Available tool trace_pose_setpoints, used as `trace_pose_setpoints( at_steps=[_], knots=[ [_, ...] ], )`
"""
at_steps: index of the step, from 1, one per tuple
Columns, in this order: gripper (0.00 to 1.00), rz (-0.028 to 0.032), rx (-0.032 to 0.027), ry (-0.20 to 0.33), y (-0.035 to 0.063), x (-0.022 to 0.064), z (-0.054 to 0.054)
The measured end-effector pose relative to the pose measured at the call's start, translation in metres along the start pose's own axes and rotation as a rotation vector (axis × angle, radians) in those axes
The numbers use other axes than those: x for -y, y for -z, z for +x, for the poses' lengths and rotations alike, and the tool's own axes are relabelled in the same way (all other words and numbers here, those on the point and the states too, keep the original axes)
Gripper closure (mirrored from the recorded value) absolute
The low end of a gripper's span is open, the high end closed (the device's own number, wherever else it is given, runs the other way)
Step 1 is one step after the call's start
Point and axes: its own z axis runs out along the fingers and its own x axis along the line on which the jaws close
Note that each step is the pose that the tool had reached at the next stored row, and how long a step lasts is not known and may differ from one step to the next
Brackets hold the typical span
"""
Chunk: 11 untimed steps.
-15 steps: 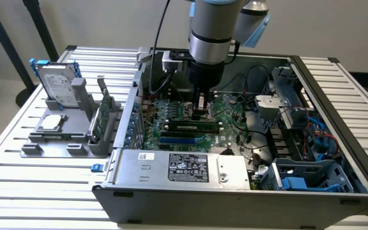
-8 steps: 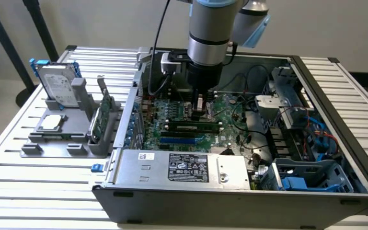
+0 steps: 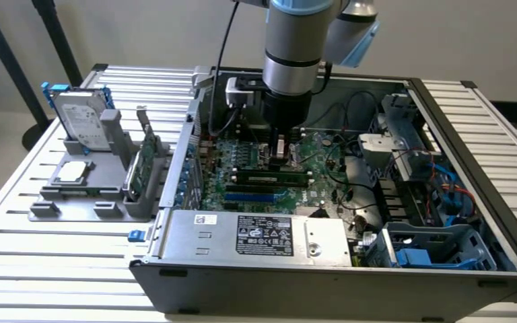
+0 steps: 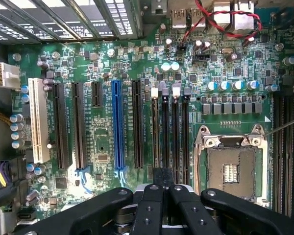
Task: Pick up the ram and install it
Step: 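Press down the ram until it locks into place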
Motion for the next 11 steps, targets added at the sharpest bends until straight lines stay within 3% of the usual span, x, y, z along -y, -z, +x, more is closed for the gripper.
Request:
trace_pose_setpoints(
  at_steps=[11],
  knots=[
    [0.89, 0.0003, 0.0001, 0.004, -0.0049, -0.0001, -0.0001]
  ],
)
